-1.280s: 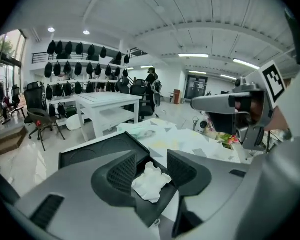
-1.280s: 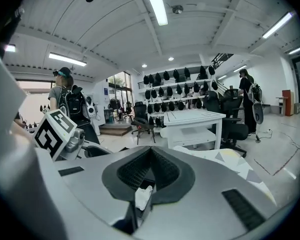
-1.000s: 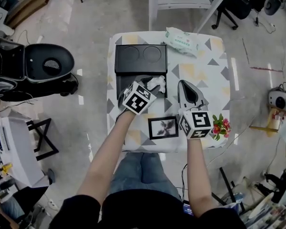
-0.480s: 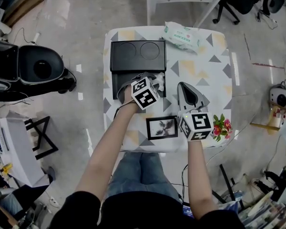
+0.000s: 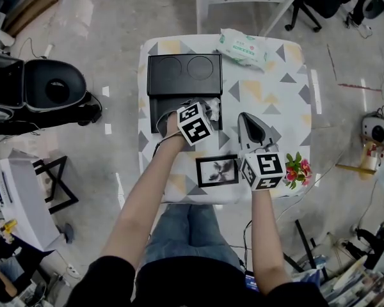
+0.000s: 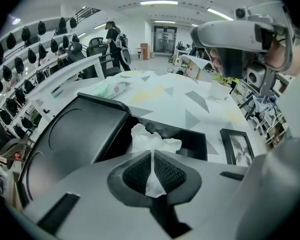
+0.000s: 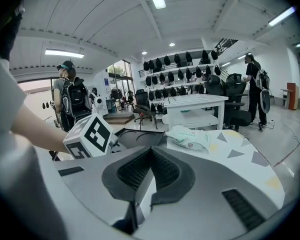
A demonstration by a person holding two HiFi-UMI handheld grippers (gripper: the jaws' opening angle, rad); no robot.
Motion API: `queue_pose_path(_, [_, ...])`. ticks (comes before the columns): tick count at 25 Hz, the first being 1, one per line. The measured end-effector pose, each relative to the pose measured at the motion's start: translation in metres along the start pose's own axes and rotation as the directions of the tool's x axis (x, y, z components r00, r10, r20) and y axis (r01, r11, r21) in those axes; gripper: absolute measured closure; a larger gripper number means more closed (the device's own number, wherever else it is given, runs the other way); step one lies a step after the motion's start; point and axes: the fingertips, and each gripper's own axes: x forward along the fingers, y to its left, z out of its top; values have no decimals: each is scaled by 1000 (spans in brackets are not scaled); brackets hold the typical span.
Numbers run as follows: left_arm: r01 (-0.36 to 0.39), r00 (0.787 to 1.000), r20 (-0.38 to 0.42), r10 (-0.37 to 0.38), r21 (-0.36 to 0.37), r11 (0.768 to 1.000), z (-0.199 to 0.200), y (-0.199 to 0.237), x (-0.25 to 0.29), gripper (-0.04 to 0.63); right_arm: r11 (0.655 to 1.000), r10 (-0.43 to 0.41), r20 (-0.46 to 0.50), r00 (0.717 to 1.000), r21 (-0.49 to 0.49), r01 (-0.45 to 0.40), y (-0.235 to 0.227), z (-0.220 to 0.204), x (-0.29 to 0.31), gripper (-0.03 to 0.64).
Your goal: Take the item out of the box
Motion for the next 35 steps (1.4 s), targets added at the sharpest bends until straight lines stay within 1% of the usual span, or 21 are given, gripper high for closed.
queue_pose_path(5, [17,1000,-9,-16,40,999,0,-4,-6,569,1000,-4,5,1000,1,4,0,3,-3,614])
queue_pose_path(9, [13,1000,16,-14,28,1000,2,-5,-16,571,1000,-9,11,1000,-1,9,0,7,-6,614])
queue_pose_path(13, [-11,999,37,9,36,999,6,-4,-31,571,1000,-14,19,1000,-6,14,2,11,-11,615])
queue_pose_path(16, [-29,997,74,28,17,999,11,-3,-49,571,1000,-22,27,999,-7,22,3,16,-17,615])
queue_pose_path(19, [-57,990,129,58,-10,998,17,-1,-72,571,999,-34,39,999,-3,34,5,22,-24,614])
queue_pose_path(21, [-78,981,173,82,-33,996,23,0,-89,571,999,-41,49,998,2,41,6,25,-29,614])
queue_pose_path(23, [-102,968,223,112,-58,993,29,1,-109,571,999,-47,59,997,3,47,8,30,-36,615])
queue_pose_path(25, [-125,949,280,145,-87,988,37,3,-132,571,999,-52,70,996,1,52,13,37,-43,615])
queue_pose_path(26, [-135,936,313,162,-106,985,41,4,-145,571,998,-55,76,996,0,55,15,40,-46,615])
queue_pose_path(28, [-153,901,385,199,-148,977,51,5,-171,571,998,-61,90,994,0,61,19,46,-54,615])
queue_pose_path(29, [-162,880,422,220,-169,972,55,4,-185,571,998,-64,99,993,0,65,22,49,-59,614])
queue_pose_path(31, [-185,830,491,266,-208,960,63,4,-214,571,997,-71,117,991,0,72,26,55,-68,615])
queue_pose_path(33, [-210,773,549,318,-252,945,68,4,-246,571,997,-80,138,987,-1,81,31,60,-77,615])
queue_pose_path(35, [-228,710,600,370,-301,926,70,3,-276,571,996,-90,165,982,1,91,37,66,-87,615])
